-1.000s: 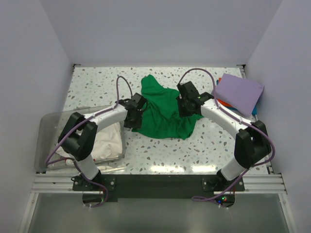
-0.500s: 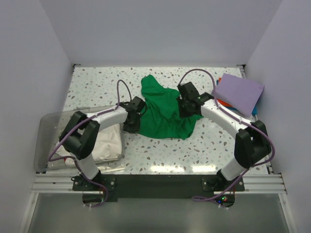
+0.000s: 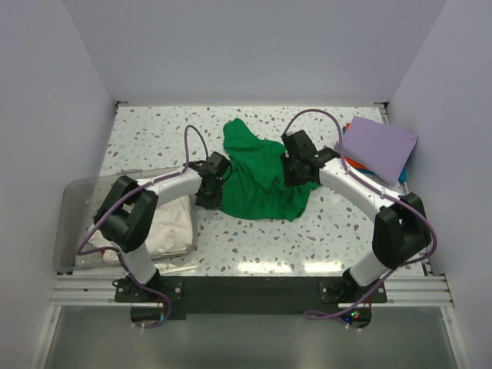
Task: Fold and stack the t-shirts
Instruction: Flatten the tshirt out
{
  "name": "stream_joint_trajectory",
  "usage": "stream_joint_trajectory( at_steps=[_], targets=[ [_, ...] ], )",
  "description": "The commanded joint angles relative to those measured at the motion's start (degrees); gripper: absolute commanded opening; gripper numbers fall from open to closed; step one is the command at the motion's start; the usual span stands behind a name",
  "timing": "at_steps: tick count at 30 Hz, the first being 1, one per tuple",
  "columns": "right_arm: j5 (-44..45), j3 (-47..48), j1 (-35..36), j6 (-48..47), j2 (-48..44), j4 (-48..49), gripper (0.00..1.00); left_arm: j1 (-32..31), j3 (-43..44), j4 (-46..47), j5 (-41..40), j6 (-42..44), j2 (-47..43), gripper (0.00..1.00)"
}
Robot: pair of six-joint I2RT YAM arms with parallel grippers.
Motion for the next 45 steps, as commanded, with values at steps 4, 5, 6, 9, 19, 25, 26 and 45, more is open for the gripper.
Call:
stream_joint_trajectory(
  at_steps=[4, 5, 6, 9, 19, 25, 26, 45],
  targets=[
    [0.8, -0.7, -0.1, 0.5, -2.4, 0.5, 0.21, 0.6, 0.0, 4.4, 1.4, 2.2, 2.1, 0.34],
    [0.8, -0.7, -0.2, 0.6, -2.2, 0.5, 0.21, 0.6, 0.2, 4.4, 1.4, 2.5, 2.4, 0.26],
    [0.8, -0.6, -0.1, 0.6, -2.2, 0.5, 0.21, 0.6, 0.3, 4.4, 1.3, 3.0, 2.9, 0.23],
    [1.0, -0.4, -0.2, 0.6, -2.3, 0.3, 0.21, 0.6, 0.8, 4.2, 0.9, 3.5, 3.4, 0.10],
    [4.0, 5.1, -2.0, -0.8, -4.8, -5.9, 0.06, 1.3, 11.6, 0.7, 0.8, 4.4, 1.7, 0.00],
    [3.1, 11.3, -8.6, -2.6, -8.4, -10.0, 0.00, 4.1, 26.4, -2.7, 0.0, 5.4, 1.2, 0.00],
    [3.1, 12.5, -10.2, -2.9, -9.3, -10.4, 0.00, 4.9, 28.3, -3.1, -0.1, 5.6, 1.1, 0.00],
    [20.4, 47.6, -12.7, -9.5, -22.3, -14.4, 0.00, 13.1, 48.0, -3.9, -10.5, 3.2, -22.8, 0.00]
  ],
)
